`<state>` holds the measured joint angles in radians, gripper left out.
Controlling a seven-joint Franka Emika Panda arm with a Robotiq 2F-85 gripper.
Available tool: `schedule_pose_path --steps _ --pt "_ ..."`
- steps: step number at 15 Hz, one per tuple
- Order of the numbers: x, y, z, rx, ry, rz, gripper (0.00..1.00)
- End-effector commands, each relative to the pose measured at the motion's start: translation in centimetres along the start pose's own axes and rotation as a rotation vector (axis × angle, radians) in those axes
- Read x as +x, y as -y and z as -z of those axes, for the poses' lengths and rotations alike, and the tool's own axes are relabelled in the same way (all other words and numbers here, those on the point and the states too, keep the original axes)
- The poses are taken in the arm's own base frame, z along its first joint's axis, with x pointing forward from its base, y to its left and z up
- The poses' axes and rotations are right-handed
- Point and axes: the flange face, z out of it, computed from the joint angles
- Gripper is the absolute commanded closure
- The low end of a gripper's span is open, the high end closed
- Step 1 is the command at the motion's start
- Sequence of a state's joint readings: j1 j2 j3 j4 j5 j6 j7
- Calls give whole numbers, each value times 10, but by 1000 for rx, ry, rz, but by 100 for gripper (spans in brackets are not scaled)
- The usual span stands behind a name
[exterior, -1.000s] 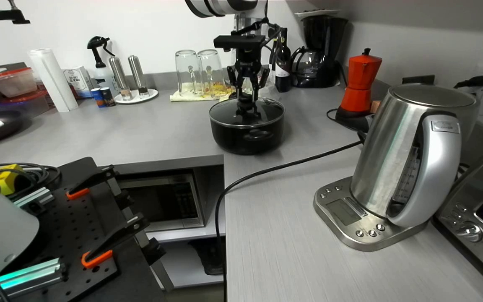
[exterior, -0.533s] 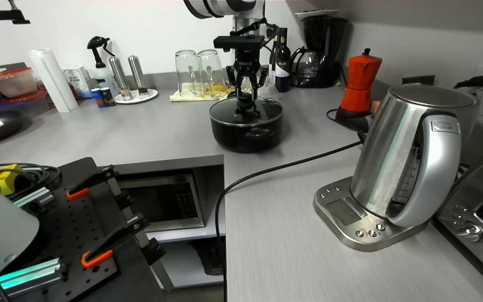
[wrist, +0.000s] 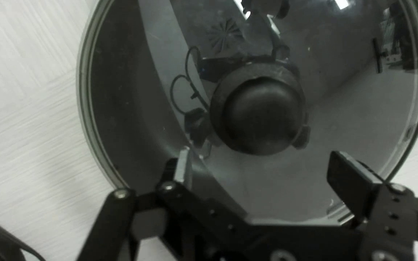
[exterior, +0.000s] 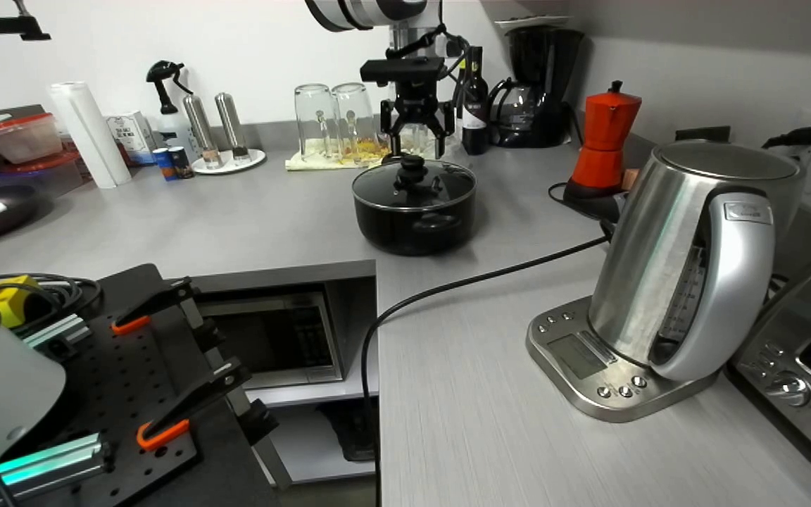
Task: Pick up the lid and cover the pot
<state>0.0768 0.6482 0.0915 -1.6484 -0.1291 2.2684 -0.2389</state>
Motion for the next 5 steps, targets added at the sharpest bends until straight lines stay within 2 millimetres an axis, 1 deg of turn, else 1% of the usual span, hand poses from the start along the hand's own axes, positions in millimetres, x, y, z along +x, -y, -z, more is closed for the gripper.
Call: schedule_pose_path --steps 1,2,3,5 --pt "-8 15 23 -55 -68 33 0" --pt "3 6 9 -22 -40 18 0" --pt "2 8 12 -25 -45 21 0" --pt "2 8 10 -24 -42 21 0"
